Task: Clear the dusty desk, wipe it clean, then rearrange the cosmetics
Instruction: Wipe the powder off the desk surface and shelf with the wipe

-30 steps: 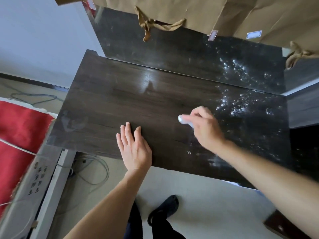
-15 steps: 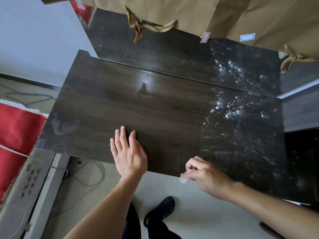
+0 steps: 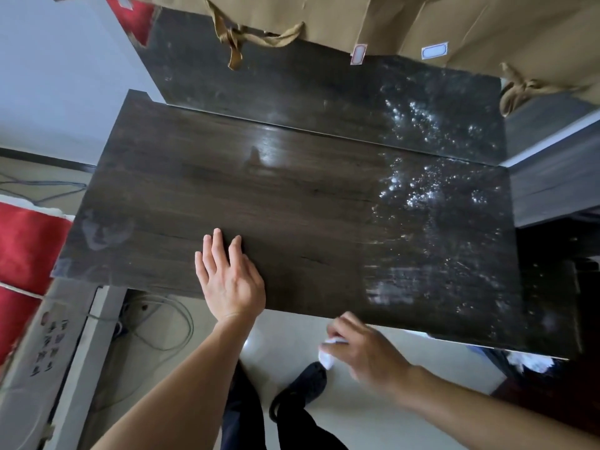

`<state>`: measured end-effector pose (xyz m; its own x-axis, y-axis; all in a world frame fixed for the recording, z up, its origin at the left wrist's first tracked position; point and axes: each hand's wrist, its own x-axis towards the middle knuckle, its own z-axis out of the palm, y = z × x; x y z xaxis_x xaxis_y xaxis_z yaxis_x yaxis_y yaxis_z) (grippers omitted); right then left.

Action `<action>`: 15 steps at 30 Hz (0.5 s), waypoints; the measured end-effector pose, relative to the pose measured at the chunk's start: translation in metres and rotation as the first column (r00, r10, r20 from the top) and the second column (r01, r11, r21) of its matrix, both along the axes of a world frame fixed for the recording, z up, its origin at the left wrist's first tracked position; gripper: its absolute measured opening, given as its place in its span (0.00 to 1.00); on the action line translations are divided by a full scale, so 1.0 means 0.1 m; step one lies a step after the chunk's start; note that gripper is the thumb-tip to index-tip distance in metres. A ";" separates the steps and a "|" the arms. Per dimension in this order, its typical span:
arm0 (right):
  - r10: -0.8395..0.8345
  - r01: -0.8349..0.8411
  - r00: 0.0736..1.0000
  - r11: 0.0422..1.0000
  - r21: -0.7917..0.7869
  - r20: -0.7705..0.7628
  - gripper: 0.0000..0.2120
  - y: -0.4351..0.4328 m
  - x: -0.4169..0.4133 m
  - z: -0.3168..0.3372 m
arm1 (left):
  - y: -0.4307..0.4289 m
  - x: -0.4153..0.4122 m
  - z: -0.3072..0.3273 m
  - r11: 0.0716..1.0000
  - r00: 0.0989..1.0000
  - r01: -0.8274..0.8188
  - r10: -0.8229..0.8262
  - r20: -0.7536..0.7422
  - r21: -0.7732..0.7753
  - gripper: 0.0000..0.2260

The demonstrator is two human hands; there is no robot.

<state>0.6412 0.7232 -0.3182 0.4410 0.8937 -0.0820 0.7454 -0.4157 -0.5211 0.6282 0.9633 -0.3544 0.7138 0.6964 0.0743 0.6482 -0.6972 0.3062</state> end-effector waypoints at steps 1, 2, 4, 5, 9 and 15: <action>0.024 -0.024 0.999 1.000 -0.010 -0.036 0.14 -0.08 -0.03 0.03 | 0.00 0.00 0.01 1.000 1.000 -0.002 0.002 0.008 0.001 0.17; -0.010 0.011 0.999 1.000 0.007 -0.045 0.13 -0.10 0.01 0.07 | 0.00 0.00 0.01 1.000 1.000 -0.001 0.001 0.016 0.002 0.17; -0.208 0.214 0.975 0.972 0.093 -0.074 0.11 0.04 0.34 0.16 | -0.01 0.01 0.00 1.000 1.000 0.008 -0.008 0.026 0.002 0.17; -0.312 0.316 0.949 0.938 0.142 -0.052 0.09 0.17 0.61 0.21 | 0.00 0.02 0.00 1.000 1.000 0.007 -0.007 0.025 0.001 0.17; -0.627 0.613 0.768 0.779 0.133 0.133 0.10 0.71 1.67 0.17 | 0.00 0.00 -0.01 1.000 1.000 0.009 -0.008 0.019 -0.010 0.17; -0.456 0.451 0.870 0.890 0.071 0.187 0.22 0.82 0.90 -0.14 | 0.03 -0.02 -0.04 1.000 1.000 0.015 -0.014 0.018 -0.018 0.16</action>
